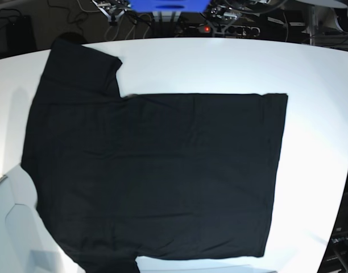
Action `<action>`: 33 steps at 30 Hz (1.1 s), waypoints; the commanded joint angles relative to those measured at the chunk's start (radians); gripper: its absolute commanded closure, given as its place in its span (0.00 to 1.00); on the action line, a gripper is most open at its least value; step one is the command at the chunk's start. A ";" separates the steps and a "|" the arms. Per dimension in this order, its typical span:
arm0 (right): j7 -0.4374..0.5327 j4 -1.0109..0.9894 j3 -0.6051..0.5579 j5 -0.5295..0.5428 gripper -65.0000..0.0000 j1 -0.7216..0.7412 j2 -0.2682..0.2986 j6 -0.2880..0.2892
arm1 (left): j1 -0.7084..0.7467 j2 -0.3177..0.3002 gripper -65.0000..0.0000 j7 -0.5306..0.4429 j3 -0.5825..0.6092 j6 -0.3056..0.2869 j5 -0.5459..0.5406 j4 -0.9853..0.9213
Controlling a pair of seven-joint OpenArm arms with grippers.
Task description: Fold the T-shirt properly
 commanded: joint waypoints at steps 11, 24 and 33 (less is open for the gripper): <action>-0.021 0.464 -0.004 0.004 1.00 -0.327 -0.001 0.019 | 0.318 -0.073 1.00 0.002 -0.002 0.012 -0.003 0.438; -0.099 1.273 -0.005 0.004 1.00 -0.797 0.024 0.020 | 0.781 -0.289 1.00 0.002 0.006 0.014 -0.305 1.241; -0.098 1.601 0.004 0.004 1.00 -0.999 0.068 0.020 | 0.972 -0.366 1.00 -0.009 -0.034 0.022 -0.335 1.504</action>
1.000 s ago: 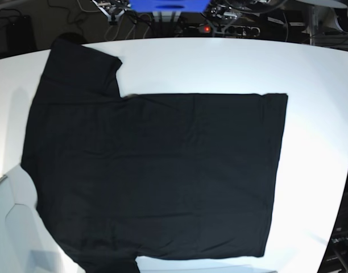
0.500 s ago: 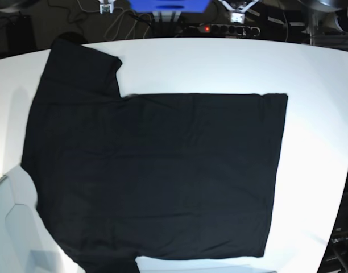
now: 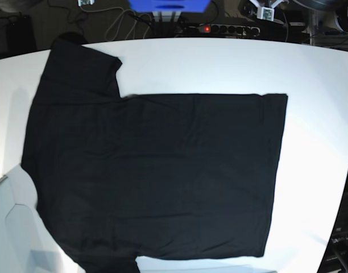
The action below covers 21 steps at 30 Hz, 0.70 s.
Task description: Fold the T-shirt properly
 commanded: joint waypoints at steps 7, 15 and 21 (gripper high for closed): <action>0.024 0.252 0.029 0.005 1.00 -0.085 0.018 0.002 | 0.103 0.053 1.00 -0.016 -0.179 -0.004 0.006 0.256; 0.024 0.298 0.093 0.005 1.00 0.014 0.018 0.002 | 0.015 0.080 1.00 -0.015 -0.309 -0.004 0.000 0.347; 0.024 0.299 0.103 0.005 0.92 0.093 0.014 0.002 | -0.108 0.082 0.92 -0.015 -0.335 -0.004 -0.001 0.341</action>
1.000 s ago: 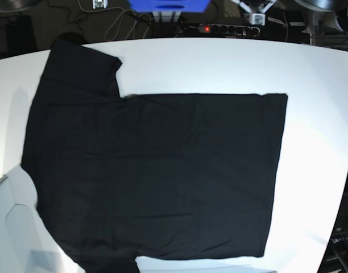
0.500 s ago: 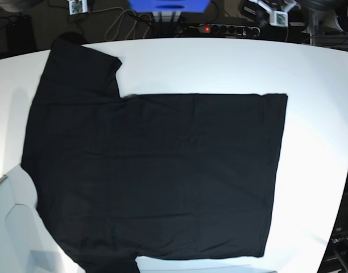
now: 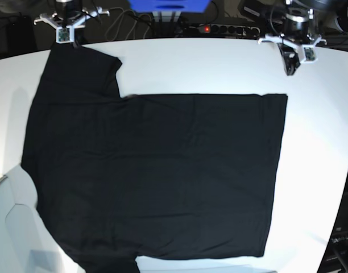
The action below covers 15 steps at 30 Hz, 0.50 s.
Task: Fold the T-shirt properly
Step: 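Lower both grippers onto the two corners of the shirt edge beneath them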
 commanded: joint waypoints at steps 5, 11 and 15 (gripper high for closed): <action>0.023 0.016 0.003 0.000 0.67 0.027 0.006 -0.002 | -0.090 -0.008 0.67 -0.027 -0.008 0.000 0.001 0.015; 0.023 0.015 0.023 0.000 0.57 0.044 0.007 0.000 | -0.200 -0.008 0.66 -0.027 -0.008 -0.001 -0.006 -0.066; 0.023 0.015 0.051 0.000 0.57 0.056 0.007 0.023 | -0.265 -0.019 0.63 -0.027 -0.008 -0.001 -0.128 -0.180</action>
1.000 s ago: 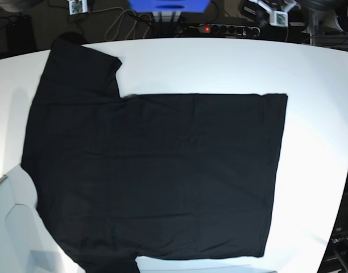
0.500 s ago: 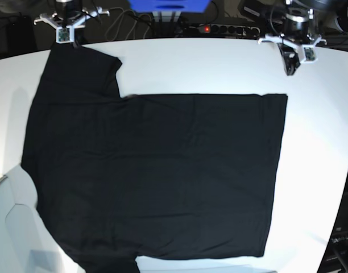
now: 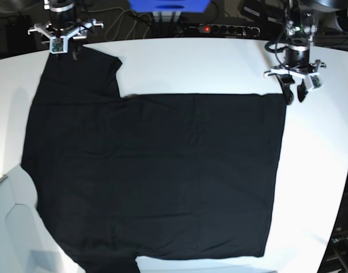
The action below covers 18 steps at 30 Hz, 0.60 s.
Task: Fold the T-shirt properly
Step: 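Lower both grippers onto the two corners of the shirt edge beneath them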
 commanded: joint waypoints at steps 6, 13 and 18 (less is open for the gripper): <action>0.023 0.012 0.093 0.000 0.57 0.013 -0.032 0.147 | -0.059 -0.014 0.36 -0.022 0.000 0.003 -0.101 -0.071; 0.023 0.009 0.127 0.000 0.57 0.035 -0.043 0.150 | -0.119 -0.013 0.25 -0.022 0.003 0.003 -0.103 -0.131; -0.024 0.007 0.122 0.000 0.57 0.047 -0.042 0.150 | -0.165 -0.013 0.25 0.053 0.003 0.002 -0.103 -0.183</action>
